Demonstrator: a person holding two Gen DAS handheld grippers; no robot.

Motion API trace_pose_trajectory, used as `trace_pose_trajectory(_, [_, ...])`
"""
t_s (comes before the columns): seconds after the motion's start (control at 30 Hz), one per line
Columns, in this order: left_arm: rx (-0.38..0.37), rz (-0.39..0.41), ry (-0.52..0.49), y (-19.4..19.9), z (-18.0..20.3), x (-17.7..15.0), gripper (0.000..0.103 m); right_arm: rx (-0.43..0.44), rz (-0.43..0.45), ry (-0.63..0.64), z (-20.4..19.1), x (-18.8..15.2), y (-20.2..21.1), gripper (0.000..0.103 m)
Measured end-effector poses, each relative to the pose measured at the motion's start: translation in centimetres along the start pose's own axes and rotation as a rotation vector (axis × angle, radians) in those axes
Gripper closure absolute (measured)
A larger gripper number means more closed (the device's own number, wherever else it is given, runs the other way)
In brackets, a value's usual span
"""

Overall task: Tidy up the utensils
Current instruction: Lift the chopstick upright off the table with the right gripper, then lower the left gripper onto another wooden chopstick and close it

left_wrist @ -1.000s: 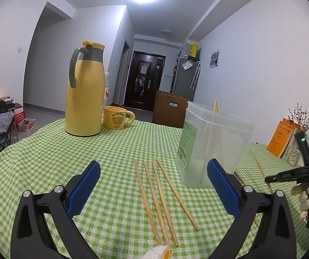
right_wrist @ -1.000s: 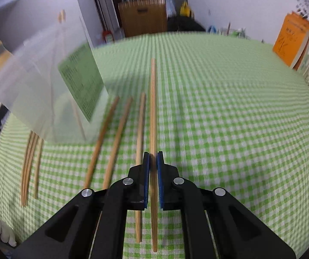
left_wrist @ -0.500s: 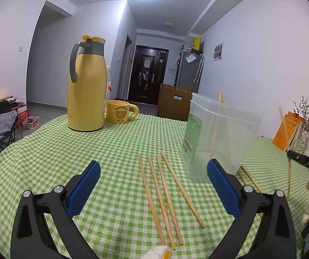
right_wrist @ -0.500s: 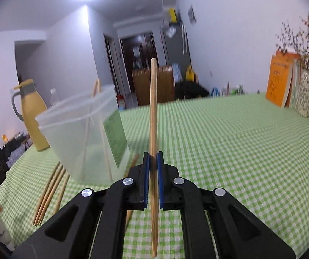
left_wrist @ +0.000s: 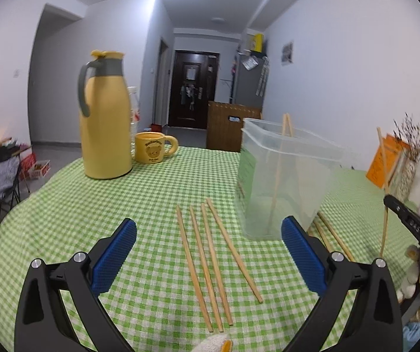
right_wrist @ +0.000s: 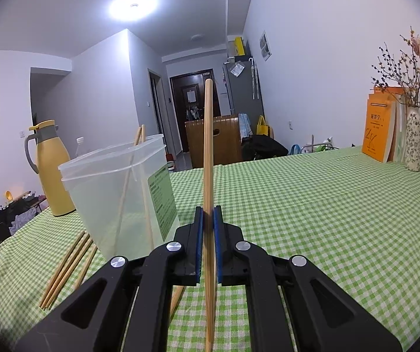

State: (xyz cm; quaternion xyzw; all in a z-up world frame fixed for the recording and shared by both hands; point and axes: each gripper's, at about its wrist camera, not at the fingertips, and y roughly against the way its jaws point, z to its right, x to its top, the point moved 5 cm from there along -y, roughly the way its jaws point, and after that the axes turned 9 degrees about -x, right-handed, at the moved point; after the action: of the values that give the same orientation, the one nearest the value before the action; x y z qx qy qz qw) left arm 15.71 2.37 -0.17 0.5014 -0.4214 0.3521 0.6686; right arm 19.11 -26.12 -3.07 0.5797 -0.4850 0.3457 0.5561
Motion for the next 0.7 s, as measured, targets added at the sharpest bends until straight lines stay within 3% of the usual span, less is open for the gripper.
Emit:
trace_pose_trajectory(0.2, [-0.013,-0.057,-0.049,0.1,1.0,1.2,0.007,-0.005,0.014,0.018,-0.5,0.0,0.1,0.096])
trace_pose_trajectory(0.4, [-0.041,-0.139,-0.012,-0.8,0.9,2.0,0.007,-0.003,0.016,0.025,-0.6,-0.1,0.2,0.096])
trace_pose_trajectory(0.7, [0.007,-0.246,-0.059,-3.0,1.2,2.4,0.007,0.004,0.021,0.021,-0.6,-0.2,0.3,0.096])
